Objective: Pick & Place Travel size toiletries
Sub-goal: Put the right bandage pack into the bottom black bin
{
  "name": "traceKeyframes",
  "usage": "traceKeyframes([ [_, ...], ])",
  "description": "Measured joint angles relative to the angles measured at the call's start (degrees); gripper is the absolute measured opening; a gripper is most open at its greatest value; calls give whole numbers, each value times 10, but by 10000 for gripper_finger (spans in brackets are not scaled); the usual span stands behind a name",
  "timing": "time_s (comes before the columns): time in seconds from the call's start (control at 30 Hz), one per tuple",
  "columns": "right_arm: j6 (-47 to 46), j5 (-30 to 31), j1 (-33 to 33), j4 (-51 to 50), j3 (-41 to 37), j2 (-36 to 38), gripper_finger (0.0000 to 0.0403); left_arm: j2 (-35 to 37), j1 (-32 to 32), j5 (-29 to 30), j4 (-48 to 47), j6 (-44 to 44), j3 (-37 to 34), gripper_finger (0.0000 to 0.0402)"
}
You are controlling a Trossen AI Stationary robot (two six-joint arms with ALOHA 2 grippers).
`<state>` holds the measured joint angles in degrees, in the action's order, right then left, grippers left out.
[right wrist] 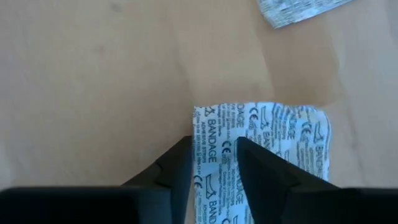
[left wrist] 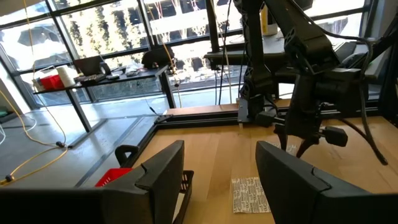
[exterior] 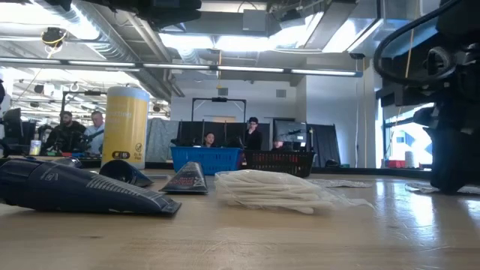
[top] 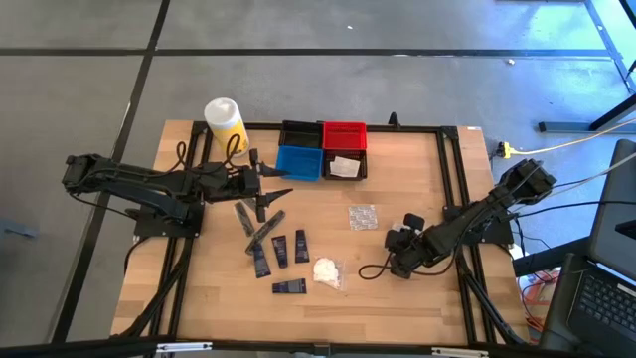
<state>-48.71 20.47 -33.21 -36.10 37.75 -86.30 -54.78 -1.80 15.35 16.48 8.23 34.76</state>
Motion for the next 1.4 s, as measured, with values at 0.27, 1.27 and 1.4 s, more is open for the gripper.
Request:
traceKeyframes([
  [0.27, 7, -25, 22, 0, 0, 0, 23, 0, 0, 0, 0, 0, 0, 196],
  [1.27, 72, 12, 34, -95, 107, 2, 0, 0, 0, 0, 0, 0, 0, 196],
  [1.4, 75, 23, 35, -110, 113, 2, 0, 0, 0, 0, 0, 0, 0, 196],
])
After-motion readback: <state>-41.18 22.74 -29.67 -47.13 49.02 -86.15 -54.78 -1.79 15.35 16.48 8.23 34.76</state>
